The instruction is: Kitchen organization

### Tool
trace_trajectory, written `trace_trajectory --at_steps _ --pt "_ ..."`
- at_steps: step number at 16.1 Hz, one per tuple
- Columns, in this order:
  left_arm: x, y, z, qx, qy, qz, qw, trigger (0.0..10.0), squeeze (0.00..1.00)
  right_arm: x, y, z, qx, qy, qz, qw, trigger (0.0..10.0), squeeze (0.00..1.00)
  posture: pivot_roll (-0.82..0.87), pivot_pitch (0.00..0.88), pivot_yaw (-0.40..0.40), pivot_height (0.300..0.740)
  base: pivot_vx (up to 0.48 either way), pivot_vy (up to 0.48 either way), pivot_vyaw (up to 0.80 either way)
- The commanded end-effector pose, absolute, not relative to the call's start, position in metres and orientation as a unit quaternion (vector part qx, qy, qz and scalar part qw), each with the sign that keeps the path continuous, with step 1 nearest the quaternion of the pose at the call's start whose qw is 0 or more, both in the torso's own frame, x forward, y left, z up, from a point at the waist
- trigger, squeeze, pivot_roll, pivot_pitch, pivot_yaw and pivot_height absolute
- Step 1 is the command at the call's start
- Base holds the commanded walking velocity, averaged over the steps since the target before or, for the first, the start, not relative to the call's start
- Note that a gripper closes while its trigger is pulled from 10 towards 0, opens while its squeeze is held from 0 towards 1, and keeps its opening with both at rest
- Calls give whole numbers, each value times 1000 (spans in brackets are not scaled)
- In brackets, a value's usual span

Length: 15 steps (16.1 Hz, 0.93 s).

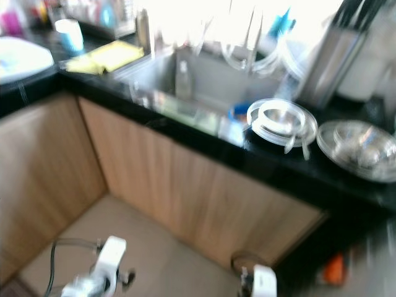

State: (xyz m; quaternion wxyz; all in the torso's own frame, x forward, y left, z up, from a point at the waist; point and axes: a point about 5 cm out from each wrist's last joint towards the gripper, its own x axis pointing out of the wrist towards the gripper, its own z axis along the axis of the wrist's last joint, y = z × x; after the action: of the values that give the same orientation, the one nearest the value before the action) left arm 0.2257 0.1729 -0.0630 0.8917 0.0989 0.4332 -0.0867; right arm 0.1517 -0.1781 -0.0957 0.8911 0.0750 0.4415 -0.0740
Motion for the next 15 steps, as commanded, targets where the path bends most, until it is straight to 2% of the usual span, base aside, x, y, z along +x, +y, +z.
trace_trajectory --at_steps 1,9,15 --pt "223 184 -63 115 439 -79 887 10000 0 156 -169 -95 83 439 -64 892 10000 0 200 72 -98 736 364 0 0" --pt "224 184 -63 119 437 -82 888 10000 0 158 -165 -94 85 438 -63 893 10000 0 201 71 -92 736 349 0 0" --pt "227 181 -61 107 429 -86 893 10000 0 153 -164 -97 88 446 -65 888 10000 0 200 77 -90 736 0 0 0"
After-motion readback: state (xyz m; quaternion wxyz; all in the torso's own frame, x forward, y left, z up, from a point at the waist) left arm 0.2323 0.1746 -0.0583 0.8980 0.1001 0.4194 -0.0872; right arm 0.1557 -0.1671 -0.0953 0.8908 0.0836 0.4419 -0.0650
